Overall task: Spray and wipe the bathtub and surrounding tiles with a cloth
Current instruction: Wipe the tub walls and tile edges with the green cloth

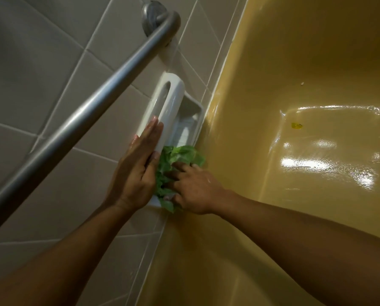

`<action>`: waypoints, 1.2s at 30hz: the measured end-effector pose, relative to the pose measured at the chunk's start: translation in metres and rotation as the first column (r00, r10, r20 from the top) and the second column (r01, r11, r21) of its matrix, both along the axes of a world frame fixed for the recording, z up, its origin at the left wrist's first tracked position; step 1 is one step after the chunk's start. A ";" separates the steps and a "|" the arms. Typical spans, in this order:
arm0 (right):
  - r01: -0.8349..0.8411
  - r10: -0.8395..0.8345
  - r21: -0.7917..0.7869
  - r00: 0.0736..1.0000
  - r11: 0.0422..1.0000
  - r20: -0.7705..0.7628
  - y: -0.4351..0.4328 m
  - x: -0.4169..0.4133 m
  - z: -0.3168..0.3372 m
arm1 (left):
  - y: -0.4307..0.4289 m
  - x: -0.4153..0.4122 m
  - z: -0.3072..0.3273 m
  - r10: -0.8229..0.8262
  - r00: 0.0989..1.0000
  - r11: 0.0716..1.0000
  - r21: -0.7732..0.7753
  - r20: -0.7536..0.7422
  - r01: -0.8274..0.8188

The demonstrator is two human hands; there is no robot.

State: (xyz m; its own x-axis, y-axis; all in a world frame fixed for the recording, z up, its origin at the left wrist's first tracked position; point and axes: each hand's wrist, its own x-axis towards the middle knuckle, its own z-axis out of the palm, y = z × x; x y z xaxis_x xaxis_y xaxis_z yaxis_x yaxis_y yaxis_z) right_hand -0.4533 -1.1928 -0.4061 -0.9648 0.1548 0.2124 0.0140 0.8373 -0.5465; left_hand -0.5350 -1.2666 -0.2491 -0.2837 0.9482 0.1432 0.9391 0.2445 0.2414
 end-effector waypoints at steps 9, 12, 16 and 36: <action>0.178 -0.185 -0.080 0.979 0.981 -0.086 0.084 -0.026 0.004 | -0.004 0.003 0.002 -0.007 1.000 1.000 0.017 -0.016 0.008; 0.183 -0.240 -0.360 0.963 0.915 -0.120 0.094 -0.020 0.014 | -0.005 0.002 0.002 -0.006 1.000 1.000 0.024 0.001 0.006; 0.269 -0.463 -0.785 0.886 0.558 -0.025 0.092 0.002 0.032 | -0.006 0.001 0.001 -0.011 1.000 0.999 0.039 0.019 0.011; 0.314 -0.448 -0.575 0.888 0.756 -0.104 0.050 0.009 0.116 | -0.010 0.008 0.002 0.158 0.984 0.961 0.219 0.077 -0.171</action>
